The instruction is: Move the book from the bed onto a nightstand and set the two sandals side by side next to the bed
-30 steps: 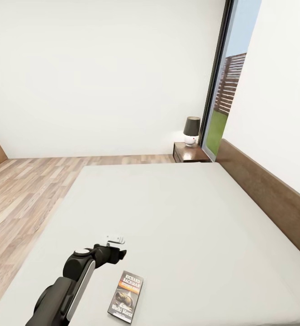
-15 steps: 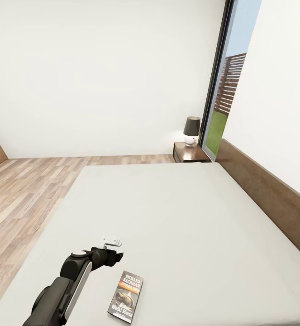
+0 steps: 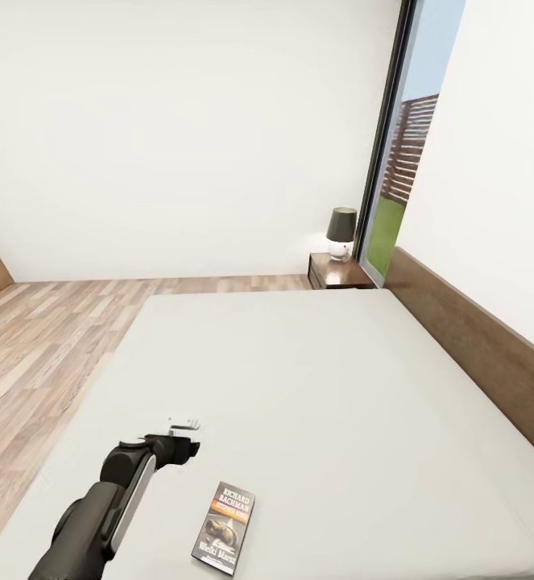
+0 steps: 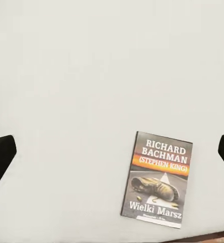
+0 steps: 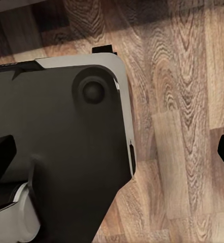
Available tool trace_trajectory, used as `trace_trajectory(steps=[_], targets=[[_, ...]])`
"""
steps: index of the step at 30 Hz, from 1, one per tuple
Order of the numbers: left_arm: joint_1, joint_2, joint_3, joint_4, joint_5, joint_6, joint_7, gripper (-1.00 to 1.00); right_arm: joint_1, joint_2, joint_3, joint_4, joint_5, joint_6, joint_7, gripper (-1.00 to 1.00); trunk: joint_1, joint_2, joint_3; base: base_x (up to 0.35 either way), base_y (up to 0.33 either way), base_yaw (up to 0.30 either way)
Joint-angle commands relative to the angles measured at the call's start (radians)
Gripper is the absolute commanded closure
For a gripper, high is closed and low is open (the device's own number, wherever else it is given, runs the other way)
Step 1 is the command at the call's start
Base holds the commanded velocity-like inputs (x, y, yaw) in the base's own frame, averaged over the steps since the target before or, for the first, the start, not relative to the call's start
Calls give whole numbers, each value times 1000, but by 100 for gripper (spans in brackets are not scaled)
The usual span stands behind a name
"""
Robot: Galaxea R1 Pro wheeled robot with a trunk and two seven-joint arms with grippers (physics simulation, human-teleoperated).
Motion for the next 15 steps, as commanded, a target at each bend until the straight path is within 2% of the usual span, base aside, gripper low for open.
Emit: trace_trajectory(steps=[1, 3, 4, 6, 11, 15], targets=[[-2, 0, 4, 0, 3, 4, 43, -100, -2, 0, -8, 4, 7, -6, 3, -100, 1, -2, -2, 0, 0, 0], [-3, 0, 11, 0, 5, 4, 129, -100, -2, 0, -8, 4, 7, -6, 3, -100, 1, -2, -2, 0, 0, 0], [-3, 0, 11, 0, 5, 4, 129, -100, -2, 0, -8, 4, 7, -6, 3, -100, 1, -2, -2, 0, 0, 0], [-3, 2, 15, -4, 10, 5, 199, -100, -2, 1, -8, 4, 7, -6, 3, -100, 1, -2, -2, 0, 0, 0], [-2, 3, 18, -11, 16, 6, 252, -100, -2, 0, -8, 4, 7, -6, 2, -100, 1, -2, -2, 0, 0, 0], [-3, 4, 20, -12, 23, 8, 250, -100, -2, -1, -8, 4, 7, -6, 2, -100, 1, -2, -2, 0, 0, 0]])
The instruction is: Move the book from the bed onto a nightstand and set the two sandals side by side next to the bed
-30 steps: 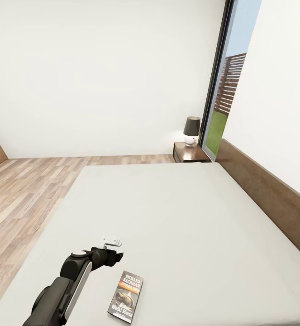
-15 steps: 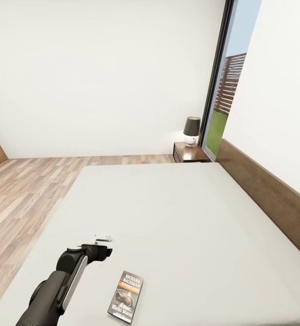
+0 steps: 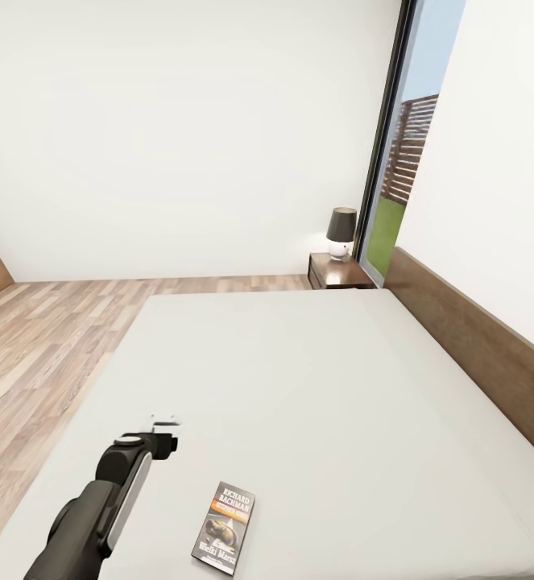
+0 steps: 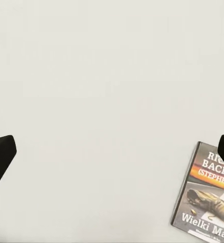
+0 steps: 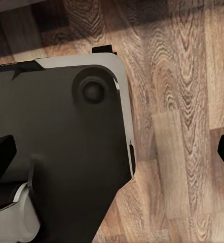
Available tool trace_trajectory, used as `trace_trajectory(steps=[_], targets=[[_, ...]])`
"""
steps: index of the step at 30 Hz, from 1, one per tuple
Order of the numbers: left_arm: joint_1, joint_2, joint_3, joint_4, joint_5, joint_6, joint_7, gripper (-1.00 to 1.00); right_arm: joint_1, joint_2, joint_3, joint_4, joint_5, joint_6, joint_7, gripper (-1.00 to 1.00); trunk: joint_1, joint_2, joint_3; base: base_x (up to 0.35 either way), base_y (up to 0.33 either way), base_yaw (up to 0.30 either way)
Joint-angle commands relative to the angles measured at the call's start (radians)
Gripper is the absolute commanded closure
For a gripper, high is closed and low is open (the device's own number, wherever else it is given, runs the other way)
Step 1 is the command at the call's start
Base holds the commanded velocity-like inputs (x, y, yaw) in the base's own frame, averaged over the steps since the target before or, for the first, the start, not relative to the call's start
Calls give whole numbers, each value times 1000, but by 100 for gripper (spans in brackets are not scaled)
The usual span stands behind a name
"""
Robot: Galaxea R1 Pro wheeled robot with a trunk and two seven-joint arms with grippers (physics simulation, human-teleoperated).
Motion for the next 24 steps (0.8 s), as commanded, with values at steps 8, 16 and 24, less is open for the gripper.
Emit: trace_trajectory(steps=[8, 16, 24], targets=[[-6, 2, 31, 8, 26, 7, -53, -100, -2, -5, -9, 4, 7, -6, 3, -100, 1, -2, -2, 0, 0, 0], [-6, -1, 58, 9, 34, 9, -71, -100, -2, -6, -8, 4, 7, -6, 3, -100, 1, -2, -2, 0, 0, 0], [-6, 2, 64, 7, 38, 12, -82, -100, -2, -5, -8, 4, 7, -6, 3, -100, 1, -2, -2, 0, 0, 0]])
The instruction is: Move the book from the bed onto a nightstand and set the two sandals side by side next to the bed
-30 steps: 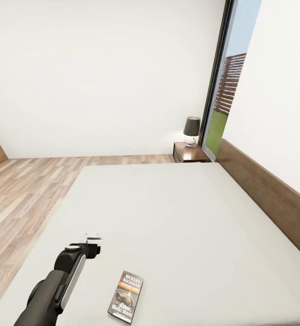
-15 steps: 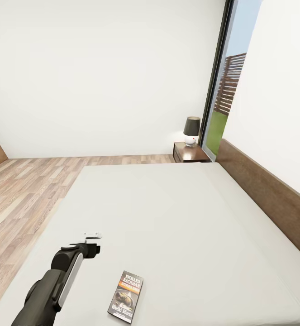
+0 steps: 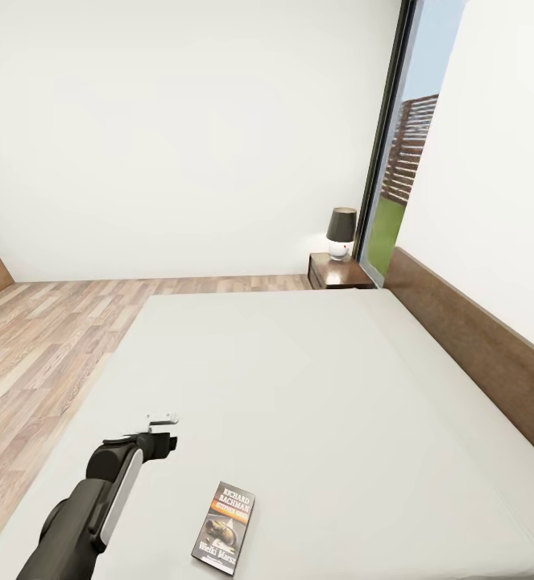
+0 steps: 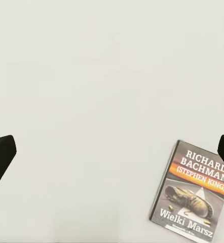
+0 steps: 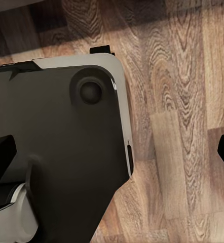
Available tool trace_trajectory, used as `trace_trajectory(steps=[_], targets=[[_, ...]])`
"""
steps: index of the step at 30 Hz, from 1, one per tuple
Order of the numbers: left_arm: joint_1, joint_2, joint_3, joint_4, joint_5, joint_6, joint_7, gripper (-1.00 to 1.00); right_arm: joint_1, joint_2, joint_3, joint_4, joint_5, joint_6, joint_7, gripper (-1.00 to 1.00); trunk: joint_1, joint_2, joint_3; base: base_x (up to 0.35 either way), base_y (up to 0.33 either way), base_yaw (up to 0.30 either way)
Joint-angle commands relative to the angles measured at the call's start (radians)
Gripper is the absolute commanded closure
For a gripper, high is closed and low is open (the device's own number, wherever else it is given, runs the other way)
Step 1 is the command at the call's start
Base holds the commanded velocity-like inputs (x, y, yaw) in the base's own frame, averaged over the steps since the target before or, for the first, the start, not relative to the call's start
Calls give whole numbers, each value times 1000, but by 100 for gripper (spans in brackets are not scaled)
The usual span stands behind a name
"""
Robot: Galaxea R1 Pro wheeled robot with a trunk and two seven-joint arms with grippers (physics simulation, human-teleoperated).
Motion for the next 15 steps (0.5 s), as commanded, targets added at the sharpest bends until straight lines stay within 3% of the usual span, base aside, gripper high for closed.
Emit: trace_trajectory(steps=[1, 15], targets=[[-1, 1, -1, -1, 8, 3, 6, -100, -2, -1, -8, 4, 7, -6, 3, -100, 1, -2, -2, 0, 0, 0], [-1, 3, -20, 4, 9, -12, -4, -100, -2, 0, -8, 4, 7, -6, 4, -100, 1, -2, -2, 0, 0, 0]])
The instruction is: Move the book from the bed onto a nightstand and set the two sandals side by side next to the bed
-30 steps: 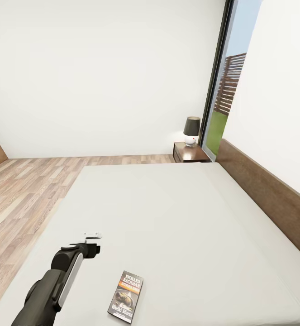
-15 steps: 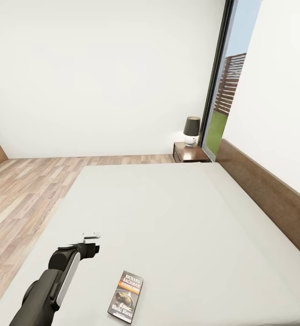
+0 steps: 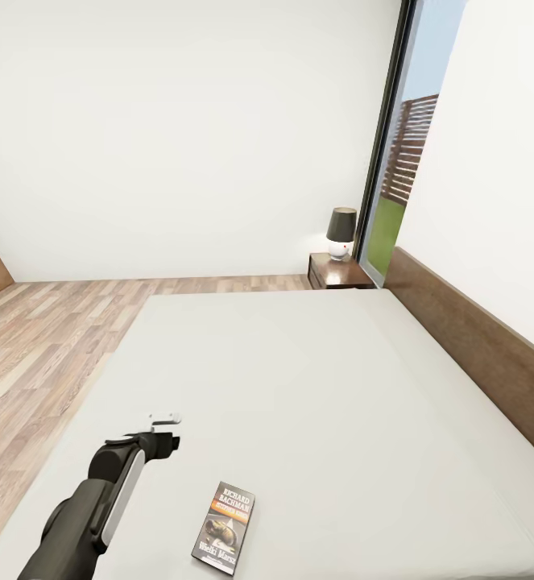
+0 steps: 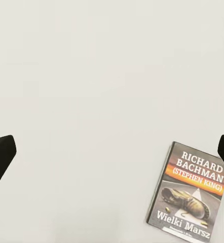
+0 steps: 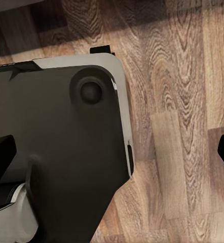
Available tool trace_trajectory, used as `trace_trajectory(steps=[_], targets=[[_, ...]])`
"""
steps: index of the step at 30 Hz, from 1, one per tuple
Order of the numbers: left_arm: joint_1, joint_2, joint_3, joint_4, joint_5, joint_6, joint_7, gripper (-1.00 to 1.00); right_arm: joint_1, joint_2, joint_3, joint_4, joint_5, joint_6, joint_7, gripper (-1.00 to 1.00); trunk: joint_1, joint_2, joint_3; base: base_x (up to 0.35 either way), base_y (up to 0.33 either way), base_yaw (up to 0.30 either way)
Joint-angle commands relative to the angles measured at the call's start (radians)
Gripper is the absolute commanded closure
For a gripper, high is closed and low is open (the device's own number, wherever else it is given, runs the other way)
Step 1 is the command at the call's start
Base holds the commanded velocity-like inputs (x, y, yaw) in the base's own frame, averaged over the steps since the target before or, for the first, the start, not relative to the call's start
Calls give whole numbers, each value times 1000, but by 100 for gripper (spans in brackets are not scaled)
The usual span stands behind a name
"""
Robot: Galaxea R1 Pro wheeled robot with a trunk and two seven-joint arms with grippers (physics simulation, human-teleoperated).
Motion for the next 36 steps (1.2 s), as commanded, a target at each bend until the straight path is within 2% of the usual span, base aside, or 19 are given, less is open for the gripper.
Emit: trace_trajectory(steps=[1, 6, 9, 10, 13, 14, 16, 17, 20, 21, 23, 24, 28, 36], targets=[[-1, 1, -2, -1, 8, 4, 8, -100, -2, -1, -8, 4, 7, -6, 3, -100, 1, -2, -2, 0, 0, 0], [-2, 1, 0, 8, 16, 22, -23, -100, -2, -1, -8, 4, 7, -6, 3, -100, 1, -2, -2, 0, 0, 0], [-2, 1, 1, 32, 27, 41, -99, -100, -2, -2, -8, 4, 7, -6, 2, -100, 1, -2, -2, 0, 0, 0], [-2, 1, 1, 32, 27, 41, -99, -100, -2, -2, -8, 4, 7, -6, 2, -100, 1, -2, -2, 0, 0, 0], [-13, 5, 2, 81, 35, 50, -213, -100, -2, -3, -8, 4, 7, -6, 3, -100, 1, -2, -2, 0, 0, 0], [-13, 5, 2, 81, 35, 50, -213, -100, -2, -3, -8, 4, 7, -6, 3, -100, 1, -2, -2, 0, 0, 0], [-33, 10, 2, 123, 38, 49, -298, -100, -2, -3, -8, 4, 7, -6, 2, -100, 1, -2, -2, 0, 0, 0], [-33, 10, 2, 123, 38, 49, -298, -100, -2, -3, -8, 4, 7, -6, 3, -100, 1, -2, -2, 0, 0, 0], [-69, 16, 4, 199, 41, 34, -409, -100, -2, -3, -8, 4, 8, -6, 3, -100, 1, -2, -2, 0, 0, 0], [-69, 16, 4, 199, 41, 34, -409, -100, -2, -3, -8, 4, 8, -6, 3, -100, 1, -2, -2, 0, 0, 0], [-90, 22, 8, 253, 44, 10, -465, -100, -2, -4, -8, 4, 8, -6, 3, -100, 1, -2, -2, 0, 0, 0], [-90, 22, 8, 253, 44, 10, -465, -100, -2, -4, -8, 4, 8, -6, 3, -100, 1, -2, -2, 0, 0, 0], [-113, 33, 17, 338, 46, -49, -528, -100, -2, -5, -8, 4, 8, -6, 3, -100, 1, -2, -2, 0, 0, 0], [-124, 48, 39, 389, 48, -85, -556, -100, -2, -7, -7, 2, 9, -6, 3, -100, 1, -2, -2, 0, 0, 0]])
